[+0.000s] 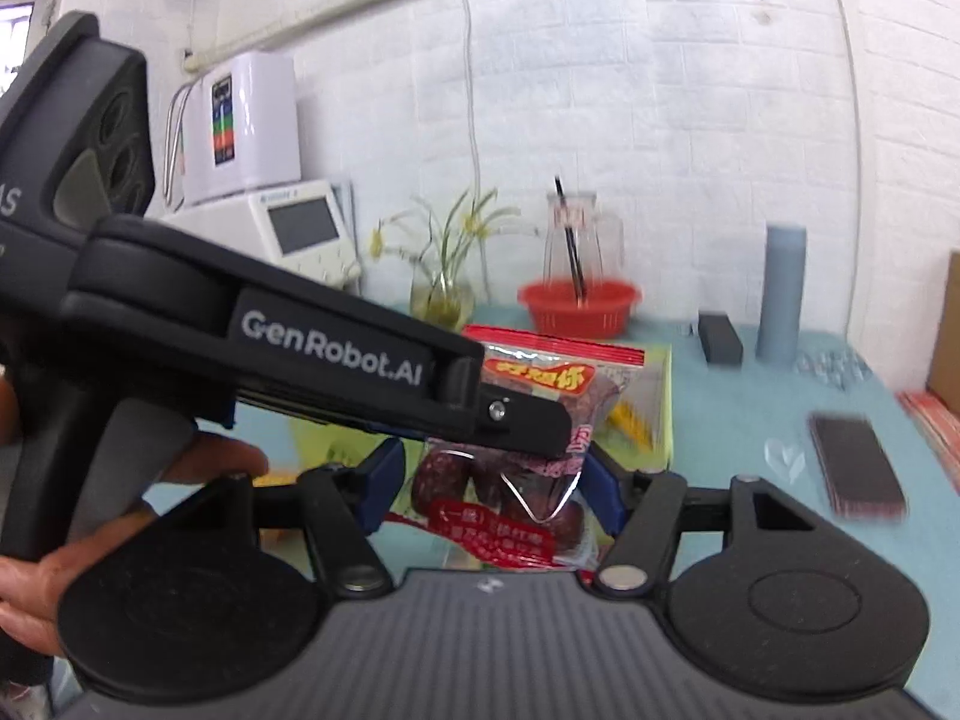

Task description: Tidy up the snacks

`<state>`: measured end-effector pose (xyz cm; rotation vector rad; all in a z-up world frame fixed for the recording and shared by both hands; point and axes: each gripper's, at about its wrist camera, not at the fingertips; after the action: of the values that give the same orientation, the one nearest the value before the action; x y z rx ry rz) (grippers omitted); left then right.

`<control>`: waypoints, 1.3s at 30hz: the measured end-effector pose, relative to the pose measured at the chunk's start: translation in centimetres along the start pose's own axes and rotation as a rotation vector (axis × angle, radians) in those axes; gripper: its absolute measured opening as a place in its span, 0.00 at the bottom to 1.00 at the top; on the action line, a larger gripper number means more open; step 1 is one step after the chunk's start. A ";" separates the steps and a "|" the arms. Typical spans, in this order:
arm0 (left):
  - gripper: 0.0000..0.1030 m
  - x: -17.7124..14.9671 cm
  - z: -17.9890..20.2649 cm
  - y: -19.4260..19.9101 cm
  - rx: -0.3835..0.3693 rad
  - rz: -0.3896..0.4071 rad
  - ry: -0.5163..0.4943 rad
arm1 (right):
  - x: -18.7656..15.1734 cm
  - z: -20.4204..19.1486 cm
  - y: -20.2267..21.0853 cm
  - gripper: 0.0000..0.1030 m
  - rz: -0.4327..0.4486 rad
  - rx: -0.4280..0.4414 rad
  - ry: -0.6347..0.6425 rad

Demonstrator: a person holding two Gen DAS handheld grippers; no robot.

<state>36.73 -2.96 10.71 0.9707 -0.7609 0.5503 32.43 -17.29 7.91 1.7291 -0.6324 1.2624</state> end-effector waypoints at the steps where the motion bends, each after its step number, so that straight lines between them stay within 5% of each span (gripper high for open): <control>1: 0.16 1.3 -0.6 -1.0 0.008 0.003 0.001 | 0.9 0.5 -1.4 0.63 -0.002 0.007 0.000; 6: 0.16 4.7 -4.9 -6.8 0.038 -0.043 0.055 | 2.5 3.9 -8.4 0.63 -0.077 0.031 -0.013; 13: 0.21 3.1 -8.7 -11.7 0.091 -0.146 0.074 | 0.3 4.8 -13.7 0.74 -0.183 0.030 -0.006; 17: 0.26 3.2 -8.3 -9.1 0.076 -0.100 0.062 | 1.0 3.9 -11.2 0.79 -0.118 0.019 0.010; 19: 0.34 3.4 -7.1 -6.4 0.070 -0.042 0.031 | 1.4 3.2 -8.5 0.90 -0.060 0.006 0.040; 25: 0.37 -0.2 -4.6 1.3 0.018 0.021 -0.044 | -1.2 0.0 -1.1 0.90 -0.027 -0.001 0.070; 33: 0.35 -8.7 -6.1 0.3 0.062 -0.166 0.056 | -9.9 -3.5 0.1 0.90 -0.239 0.073 -0.021; 39: 0.21 -9.4 -7.3 -2.2 0.030 -0.255 0.097 | -10.5 -4.1 -2.0 0.90 -0.287 0.093 -0.004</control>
<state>34.82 1.70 -0.27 1.0432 -0.5336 0.3837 28.35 -13.73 -2.13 1.8238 -0.3164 1.1006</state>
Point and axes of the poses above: each gripper's, at about its wrist camera, not at the fingertips, and y roughly against the way its jaws point, z to its right, x to its top, and after that the axes turned 1 degree about x, right-handed
